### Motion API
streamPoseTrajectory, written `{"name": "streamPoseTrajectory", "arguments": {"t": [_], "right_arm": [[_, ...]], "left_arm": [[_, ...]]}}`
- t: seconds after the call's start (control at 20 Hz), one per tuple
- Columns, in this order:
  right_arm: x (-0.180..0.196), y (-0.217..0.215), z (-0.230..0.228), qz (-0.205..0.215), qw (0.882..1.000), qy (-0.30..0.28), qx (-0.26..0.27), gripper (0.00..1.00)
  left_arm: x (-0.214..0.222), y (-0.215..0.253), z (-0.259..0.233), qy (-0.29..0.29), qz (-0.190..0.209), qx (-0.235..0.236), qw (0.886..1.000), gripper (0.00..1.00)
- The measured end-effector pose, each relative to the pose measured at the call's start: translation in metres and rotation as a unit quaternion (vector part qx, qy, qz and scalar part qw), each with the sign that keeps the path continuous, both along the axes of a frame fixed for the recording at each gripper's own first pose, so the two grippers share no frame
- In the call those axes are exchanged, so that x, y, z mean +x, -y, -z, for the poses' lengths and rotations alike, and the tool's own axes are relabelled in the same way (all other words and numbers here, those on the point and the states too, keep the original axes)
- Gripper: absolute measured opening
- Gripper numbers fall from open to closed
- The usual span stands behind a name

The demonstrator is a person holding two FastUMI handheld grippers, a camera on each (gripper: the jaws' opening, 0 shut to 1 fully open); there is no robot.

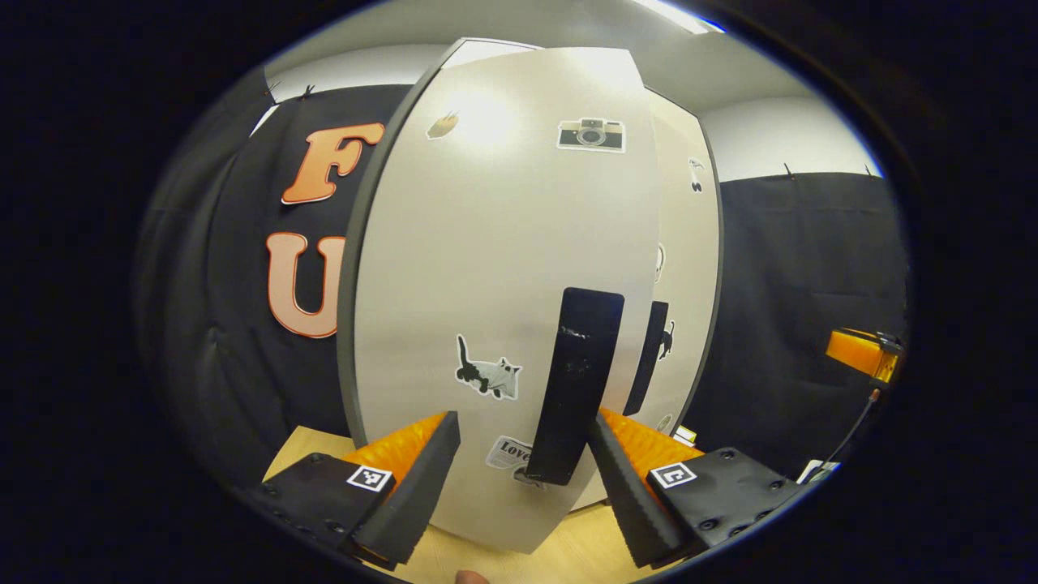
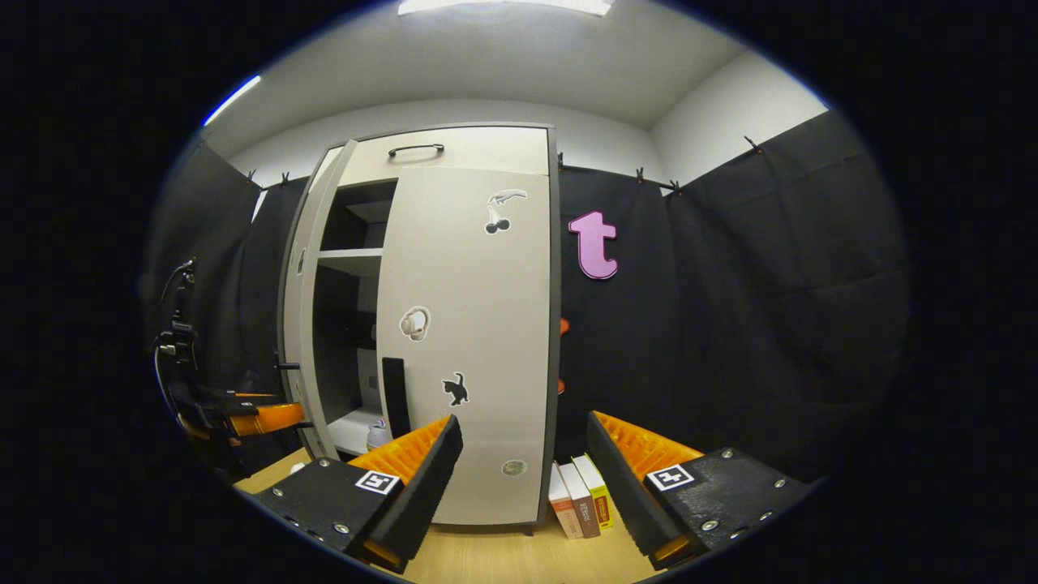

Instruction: Grab one shoe with the right hand and put it into the shoe cabinet, grab the other shoe with the left hand and put it into the shoe cabinet; then close the right door with the right hand and the left door with the left hand.

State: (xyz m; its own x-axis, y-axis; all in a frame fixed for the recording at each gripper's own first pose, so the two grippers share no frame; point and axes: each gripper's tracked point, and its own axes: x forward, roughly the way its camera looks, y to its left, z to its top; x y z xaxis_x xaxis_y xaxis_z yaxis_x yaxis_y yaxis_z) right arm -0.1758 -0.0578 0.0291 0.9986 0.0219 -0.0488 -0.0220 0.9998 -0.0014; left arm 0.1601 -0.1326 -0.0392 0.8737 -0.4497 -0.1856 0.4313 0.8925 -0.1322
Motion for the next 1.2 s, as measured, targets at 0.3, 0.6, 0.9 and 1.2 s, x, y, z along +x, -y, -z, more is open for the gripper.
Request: {"name": "streamPoseTrajectory", "arguments": {"t": [0.3,0.6,0.9,1.2], "right_arm": [[-0.010,0.031,0.002,0.027,1.000,-0.004,-0.011,0.95],[-0.013,0.039,0.011,0.031,0.999,-0.015,-0.018,0.95],[-0.008,0.038,0.014,0.022,0.999,-0.026,-0.005,0.95],[-0.001,0.029,-0.023,-0.008,1.000,-0.012,0.010,0.95]], "left_arm": [[0.018,0.014,0.000,0.011,-0.024,0.019,0.999,1.00],[0.039,0.032,0.001,0.026,-0.050,0.041,0.998,1.00],[0.054,0.042,-0.003,0.028,-0.068,0.059,0.996,1.00],[0.026,0.032,-0.047,-0.002,-0.066,0.031,0.997,1.00]]}}
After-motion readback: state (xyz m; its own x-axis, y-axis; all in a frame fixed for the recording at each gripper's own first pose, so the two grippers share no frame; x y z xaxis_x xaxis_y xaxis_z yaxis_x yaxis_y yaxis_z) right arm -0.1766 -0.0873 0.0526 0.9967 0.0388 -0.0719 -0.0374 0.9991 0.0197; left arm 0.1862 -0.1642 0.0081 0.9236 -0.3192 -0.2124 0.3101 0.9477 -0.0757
